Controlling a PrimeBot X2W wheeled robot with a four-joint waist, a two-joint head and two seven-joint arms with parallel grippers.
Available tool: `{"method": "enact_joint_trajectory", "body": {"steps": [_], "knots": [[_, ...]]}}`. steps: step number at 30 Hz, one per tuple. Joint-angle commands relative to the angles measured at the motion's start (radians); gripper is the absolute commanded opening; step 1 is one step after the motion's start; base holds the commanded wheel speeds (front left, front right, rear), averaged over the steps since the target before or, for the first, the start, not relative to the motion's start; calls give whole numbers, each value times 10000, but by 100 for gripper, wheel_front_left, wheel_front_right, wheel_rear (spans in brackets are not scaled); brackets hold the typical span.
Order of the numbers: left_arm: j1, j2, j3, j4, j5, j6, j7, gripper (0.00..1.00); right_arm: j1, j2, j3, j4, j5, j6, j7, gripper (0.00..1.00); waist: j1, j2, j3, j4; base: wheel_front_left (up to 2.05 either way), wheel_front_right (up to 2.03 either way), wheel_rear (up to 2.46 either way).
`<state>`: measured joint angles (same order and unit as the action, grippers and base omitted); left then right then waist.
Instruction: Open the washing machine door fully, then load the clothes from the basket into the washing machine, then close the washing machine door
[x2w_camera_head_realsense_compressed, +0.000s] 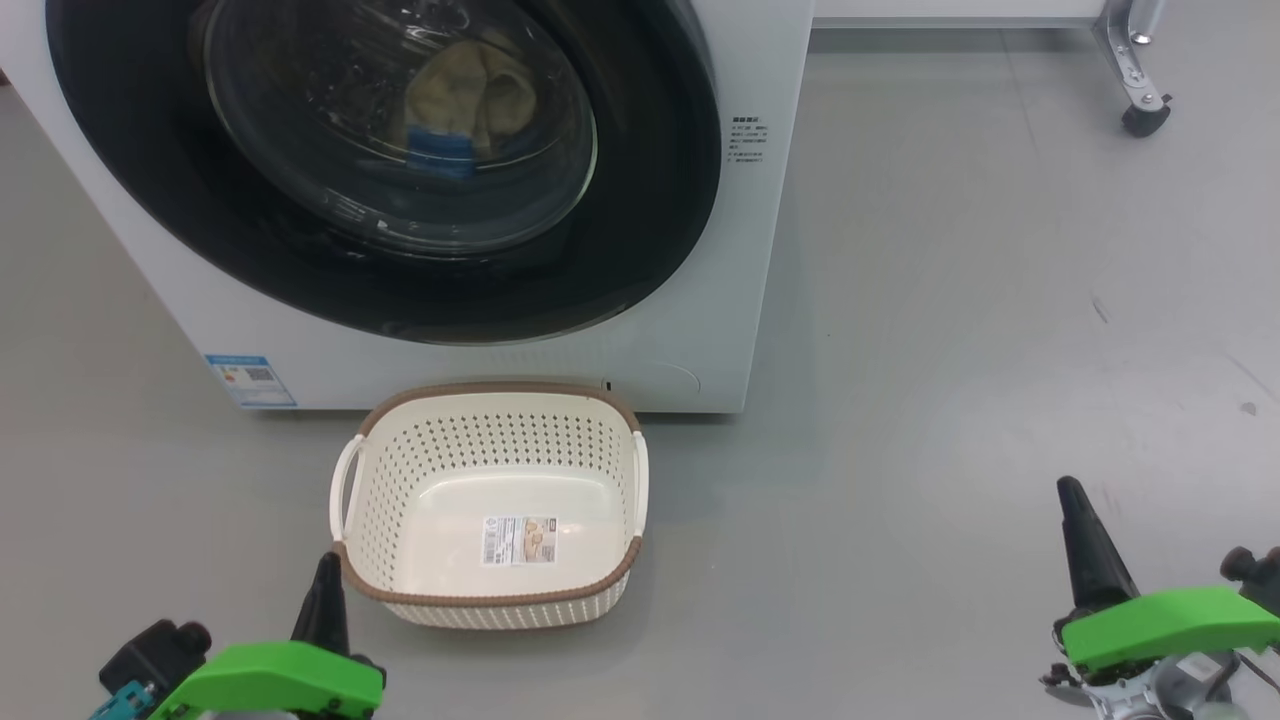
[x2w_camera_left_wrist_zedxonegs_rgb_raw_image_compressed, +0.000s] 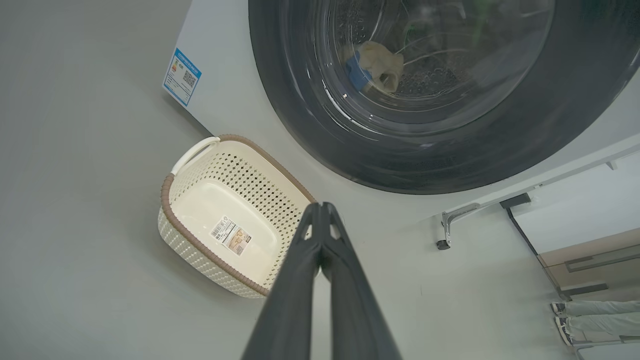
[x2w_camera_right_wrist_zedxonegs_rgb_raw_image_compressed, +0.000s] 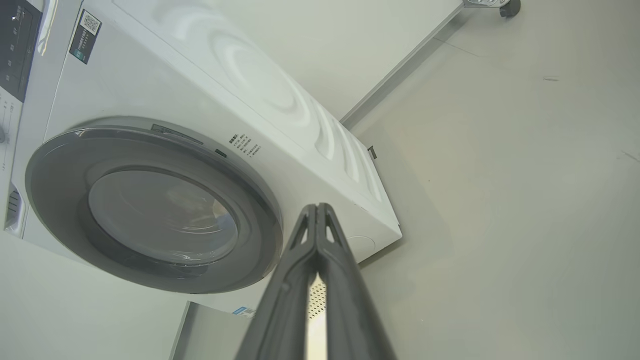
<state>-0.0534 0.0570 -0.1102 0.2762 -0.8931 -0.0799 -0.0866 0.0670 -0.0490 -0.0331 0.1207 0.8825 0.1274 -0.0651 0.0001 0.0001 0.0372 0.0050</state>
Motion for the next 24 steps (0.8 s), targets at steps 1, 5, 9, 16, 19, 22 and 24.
{"method": "enact_joint_trajectory", "body": {"steps": [1,5,9,16,19,22,24], "knots": [[-435,64,294,-311,-277,-104,45,0,-528,-239,11,-218,316,17,74,0,0,-1,-7,-1,0,0,0],[-442,60,409,-311,-710,-129,163,0,-601,-248,-7,-129,776,18,154,0,0,-1,-28,-4,0,0,0],[-448,55,526,-311,-1142,-154,280,0,-674,-256,-27,-40,1234,19,236,0,0,-1,-49,-7,0,0,0],[-460,47,730,-311,-1898,-198,487,0,-803,-269,-65,116,2033,21,381,0,0,-1,-85,-13,0,0,0],[-465,44,818,-311,-2222,-217,575,0,-858,-273,-83,183,2375,21,444,0,0,-1,-101,-15,0,0,0],[-470,40,905,-311,-2542,-236,663,0,-913,-277,-101,249,2712,22,507,0,0,-1,-116,-17,0,0,0],[-473,37,963,-311,-2758,-248,723,0,-950,-279,-113,294,2939,23,550,0,0,-1,-127,-19,0,0,0]]}}
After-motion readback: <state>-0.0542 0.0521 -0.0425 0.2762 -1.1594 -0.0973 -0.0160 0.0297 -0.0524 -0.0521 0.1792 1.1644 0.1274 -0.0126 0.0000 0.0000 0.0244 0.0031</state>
